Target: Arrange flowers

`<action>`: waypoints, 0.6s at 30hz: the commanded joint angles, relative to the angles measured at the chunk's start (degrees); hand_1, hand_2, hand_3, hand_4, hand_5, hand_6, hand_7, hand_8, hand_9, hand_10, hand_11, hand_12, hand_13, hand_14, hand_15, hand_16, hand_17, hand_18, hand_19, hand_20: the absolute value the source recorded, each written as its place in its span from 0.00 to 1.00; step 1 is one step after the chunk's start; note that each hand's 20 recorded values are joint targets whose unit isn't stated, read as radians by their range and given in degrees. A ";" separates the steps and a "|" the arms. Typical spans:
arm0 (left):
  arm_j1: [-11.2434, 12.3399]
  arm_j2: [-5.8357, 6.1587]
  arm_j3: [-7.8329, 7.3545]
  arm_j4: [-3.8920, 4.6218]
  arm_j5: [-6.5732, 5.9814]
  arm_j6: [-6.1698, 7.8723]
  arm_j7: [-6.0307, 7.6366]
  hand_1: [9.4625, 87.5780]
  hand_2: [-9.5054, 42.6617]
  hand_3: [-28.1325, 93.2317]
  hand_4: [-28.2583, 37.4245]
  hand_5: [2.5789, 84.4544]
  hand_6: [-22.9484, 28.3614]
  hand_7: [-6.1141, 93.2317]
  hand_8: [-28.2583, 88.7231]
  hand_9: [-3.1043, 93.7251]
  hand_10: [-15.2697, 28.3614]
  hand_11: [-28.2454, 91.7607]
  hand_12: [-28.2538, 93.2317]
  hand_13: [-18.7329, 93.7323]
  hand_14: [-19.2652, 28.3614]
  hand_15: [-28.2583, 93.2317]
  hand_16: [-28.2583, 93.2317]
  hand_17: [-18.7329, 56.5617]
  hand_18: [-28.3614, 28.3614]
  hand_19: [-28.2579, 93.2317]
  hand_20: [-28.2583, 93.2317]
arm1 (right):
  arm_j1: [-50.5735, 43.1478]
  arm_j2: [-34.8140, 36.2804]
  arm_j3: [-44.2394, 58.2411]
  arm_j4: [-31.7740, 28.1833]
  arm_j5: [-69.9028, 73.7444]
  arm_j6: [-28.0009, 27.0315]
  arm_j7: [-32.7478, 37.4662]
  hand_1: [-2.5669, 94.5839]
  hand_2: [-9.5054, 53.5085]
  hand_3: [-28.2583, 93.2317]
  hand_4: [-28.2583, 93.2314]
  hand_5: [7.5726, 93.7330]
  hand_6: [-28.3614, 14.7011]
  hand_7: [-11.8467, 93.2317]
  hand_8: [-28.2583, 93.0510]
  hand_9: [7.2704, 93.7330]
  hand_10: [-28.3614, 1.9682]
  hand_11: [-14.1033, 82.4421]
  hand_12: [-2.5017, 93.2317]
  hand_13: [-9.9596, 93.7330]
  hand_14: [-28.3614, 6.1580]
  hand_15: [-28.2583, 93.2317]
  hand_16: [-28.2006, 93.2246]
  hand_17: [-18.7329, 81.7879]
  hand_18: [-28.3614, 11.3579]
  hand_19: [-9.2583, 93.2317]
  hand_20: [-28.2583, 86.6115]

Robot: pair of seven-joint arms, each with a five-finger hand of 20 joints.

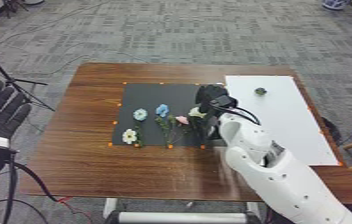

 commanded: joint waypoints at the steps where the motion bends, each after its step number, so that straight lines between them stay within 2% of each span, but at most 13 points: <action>1: -0.17 -0.28 0.01 -0.29 -0.02 -0.19 0.66 0.19 0.52 0.82 0.00 0.43 0.57 0.11 0.19 0.37 0.60 0.30 0.32 0.35 0.66 0.36 0.20 0.20 0.68 0.38 0.31 | 0.12 0.66 2.97 -0.39 -1.14 2.83 1.01 0.60 0.00 0.82 0.00 0.67 0.58 0.28 0.14 0.68 0.44 0.32 0.20 0.71 0.58 0.58 0.50 0.46 0.12 0.80 0.49; 3: 0.15 -0.15 -0.08 -0.41 -0.18 -0.26 0.93 0.19 0.52 0.82 0.00 0.43 0.57 0.11 0.19 0.37 0.60 0.31 0.32 0.35 0.66 0.36 0.20 0.20 0.68 0.38 0.31 | -0.01 0.74 5.21 1.74 -1.51 7.38 -2.64 0.59 0.00 0.84 0.00 0.66 0.58 0.27 0.14 0.68 0.43 0.31 0.20 0.70 0.56 0.58 0.49 0.46 0.11 0.80 0.49; 5: 0.17 -0.28 -0.18 -0.43 -0.37 0.06 1.25 0.19 0.52 0.82 0.00 0.43 0.57 0.11 0.19 0.37 0.60 0.31 0.32 0.35 0.66 0.36 0.20 0.20 0.68 0.38 0.31 | 0.22 1.17 7.29 4.34 -4.35 12.34 -7.95 0.55 0.00 0.89 0.00 0.66 0.58 0.28 0.14 0.63 0.42 0.31 0.19 0.61 0.44 0.61 0.41 0.44 0.14 0.79 0.47; 6: 0.48 -0.46 -0.32 -0.56 -0.39 0.36 1.54 0.19 0.52 0.81 0.00 0.43 0.57 0.11 0.19 0.37 0.60 0.31 0.32 0.35 0.66 0.36 0.20 0.20 0.68 0.38 0.31 | 1.10 1.34 7.21 5.29 -6.12 13.40 -6.63 0.54 0.00 0.90 0.00 0.65 0.59 0.28 0.13 0.61 0.42 0.30 0.19 0.57 0.41 0.60 0.38 0.42 0.15 0.78 0.47; 11: 1.59 -1.15 -1.43 -1.04 -0.14 0.03 0.88 0.19 0.52 0.81 0.00 0.43 0.58 0.11 0.19 0.37 0.60 0.31 0.32 0.35 0.66 0.36 0.20 0.21 0.67 0.38 0.31 | 4.13 1.27 10.09 7.74 -3.94 7.13 -3.34 0.52 0.00 0.91 0.00 0.60 0.61 0.29 0.12 0.56 0.43 0.28 0.18 0.52 0.40 0.56 0.34 0.40 0.20 0.71 0.43; 13: 1.94 -1.22 -1.43 -1.36 -0.37 0.49 1.21 0.19 0.51 0.81 0.00 0.43 0.58 0.11 0.19 0.37 0.60 0.31 0.32 0.35 0.66 0.36 0.20 0.21 0.67 0.38 0.31 | 5.34 1.19 10.17 9.83 -4.64 5.55 -2.88 0.51 0.00 0.91 0.00 0.58 0.60 0.28 0.13 0.55 0.41 0.27 0.18 0.50 0.39 0.53 0.33 0.40 0.20 0.69 0.42; 14: 1.84 -1.02 -1.32 -1.27 -0.31 0.37 1.27 0.19 0.51 0.81 0.00 0.43 0.58 0.11 0.19 0.37 0.60 0.31 0.32 0.35 0.66 0.36 0.20 0.21 0.67 0.38 0.31 | 5.51 0.99 10.55 10.93 -5.20 5.53 -3.20 0.51 0.00 0.91 0.00 0.57 0.59 0.28 0.13 0.53 0.40 0.26 0.18 0.49 0.39 0.52 0.32 0.39 0.21 0.69 0.41; 16: 2.05 -0.88 -1.28 -1.37 -0.52 0.28 1.72 0.19 0.51 0.81 0.00 0.42 0.57 0.11 0.19 0.37 0.60 0.31 0.32 0.35 0.65 0.36 0.20 0.21 0.67 0.38 0.31 | 7.18 0.48 8.92 14.72 -4.71 9.35 -2.79 0.50 0.00 0.92 0.00 0.52 0.55 0.27 0.13 0.49 0.36 0.25 0.17 0.45 0.37 0.51 0.31 0.38 0.22 0.67 0.40; 18: 1.69 -0.82 -0.88 -1.23 -0.57 0.25 1.76 0.19 0.51 0.81 0.00 0.41 0.57 0.11 0.19 0.36 0.60 0.31 0.32 0.35 0.65 0.36 0.20 0.21 0.68 0.38 0.31 | 8.89 0.31 7.94 17.47 -4.34 7.94 -1.95 0.49 0.00 0.93 0.00 0.48 0.52 0.26 0.13 0.44 0.34 0.25 0.17 0.40 0.35 0.50 0.30 0.37 0.23 0.65 0.38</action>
